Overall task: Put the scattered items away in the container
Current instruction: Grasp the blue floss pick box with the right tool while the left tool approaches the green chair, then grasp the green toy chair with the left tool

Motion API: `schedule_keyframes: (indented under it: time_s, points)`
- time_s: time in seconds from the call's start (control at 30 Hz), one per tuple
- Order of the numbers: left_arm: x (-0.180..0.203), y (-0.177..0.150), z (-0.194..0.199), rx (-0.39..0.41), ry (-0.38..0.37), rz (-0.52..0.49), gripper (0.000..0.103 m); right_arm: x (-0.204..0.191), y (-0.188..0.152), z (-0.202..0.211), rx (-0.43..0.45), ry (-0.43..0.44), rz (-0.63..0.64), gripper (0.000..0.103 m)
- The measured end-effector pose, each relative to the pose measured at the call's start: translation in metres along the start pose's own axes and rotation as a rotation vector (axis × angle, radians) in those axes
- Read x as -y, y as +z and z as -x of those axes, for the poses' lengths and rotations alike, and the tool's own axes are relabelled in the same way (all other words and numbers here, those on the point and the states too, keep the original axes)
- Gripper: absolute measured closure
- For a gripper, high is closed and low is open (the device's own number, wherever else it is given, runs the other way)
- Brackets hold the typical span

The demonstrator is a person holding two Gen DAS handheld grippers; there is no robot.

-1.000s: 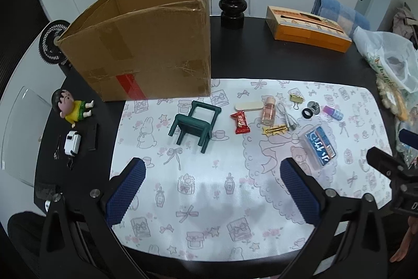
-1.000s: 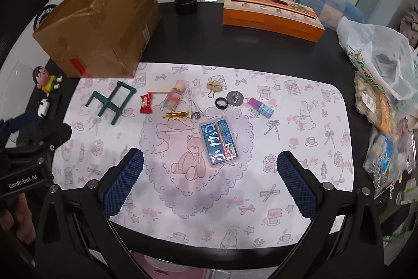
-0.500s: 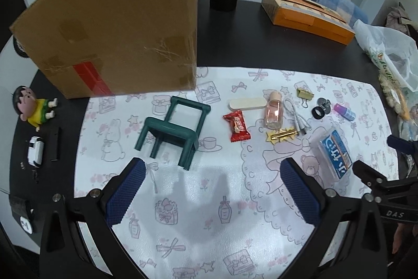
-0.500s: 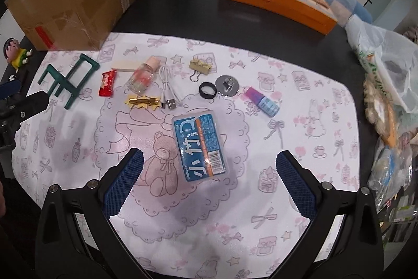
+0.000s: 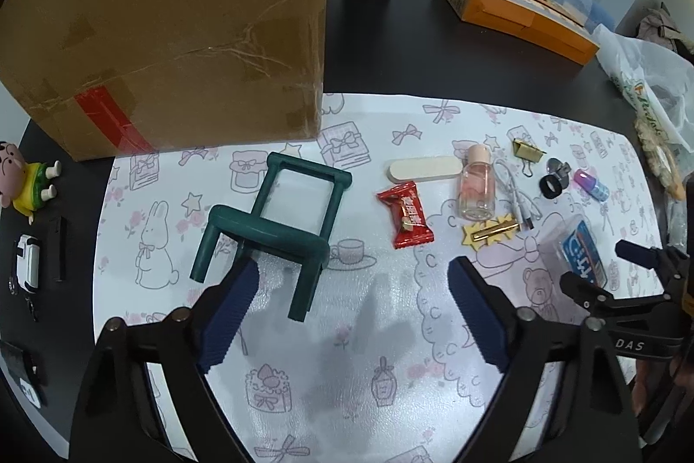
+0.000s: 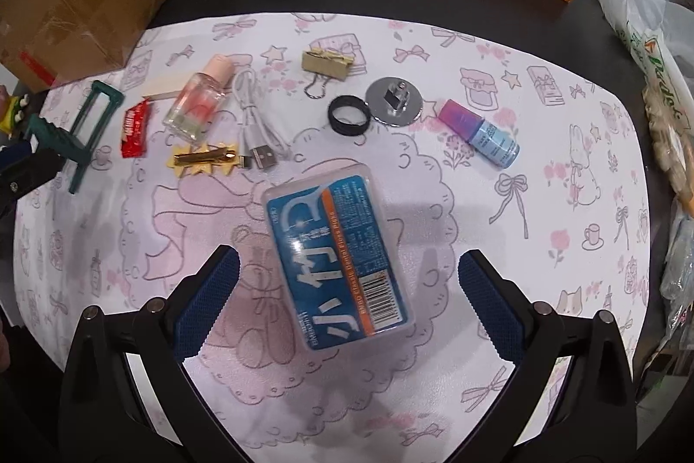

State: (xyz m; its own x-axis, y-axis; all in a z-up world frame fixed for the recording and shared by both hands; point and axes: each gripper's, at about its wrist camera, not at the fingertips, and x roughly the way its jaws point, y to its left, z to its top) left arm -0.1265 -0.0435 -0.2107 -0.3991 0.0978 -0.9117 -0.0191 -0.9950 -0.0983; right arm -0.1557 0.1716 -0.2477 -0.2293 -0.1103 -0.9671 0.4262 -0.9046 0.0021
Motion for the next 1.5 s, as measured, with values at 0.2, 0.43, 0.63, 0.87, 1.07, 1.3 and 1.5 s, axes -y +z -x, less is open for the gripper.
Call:
schedule_keyframes:
  time_s: [0.2,0.43,0.63,0.87,1.07,1.3,1.5]
  points:
    - [0.002,0.000,-0.007,-0.007,-0.005,-0.017,0.033,-0.003,-0.002,-0.006,0.000,-0.014,0.027,0.001]
    - [-0.002,-0.003,-0.018,-0.057,-0.025,0.007,0.062,-0.011,-0.004,-0.010,-0.012,-0.053,0.063,0.004]
    - [-0.005,-0.007,-0.025,-0.090,-0.036,0.025,0.078,-0.012,-0.005,-0.009,-0.018,-0.063,0.058,0.004]
    - [-0.005,-0.010,-0.027,-0.101,-0.043,0.036,0.096,-0.009,-0.008,-0.006,-0.032,-0.032,0.028,0.007]
    - [-0.002,-0.011,-0.025,-0.092,-0.028,0.027,0.098,-0.009,-0.013,0.005,-0.026,0.047,0.013,0.030]
    - [-0.002,-0.011,-0.021,-0.078,-0.010,0.028,0.103,-0.015,-0.023,0.020,-0.022,0.056,0.006,0.043]
    - [-0.002,-0.011,-0.015,-0.059,-0.002,0.028,0.103,-0.025,-0.035,0.041,-0.002,0.056,0.025,0.043]
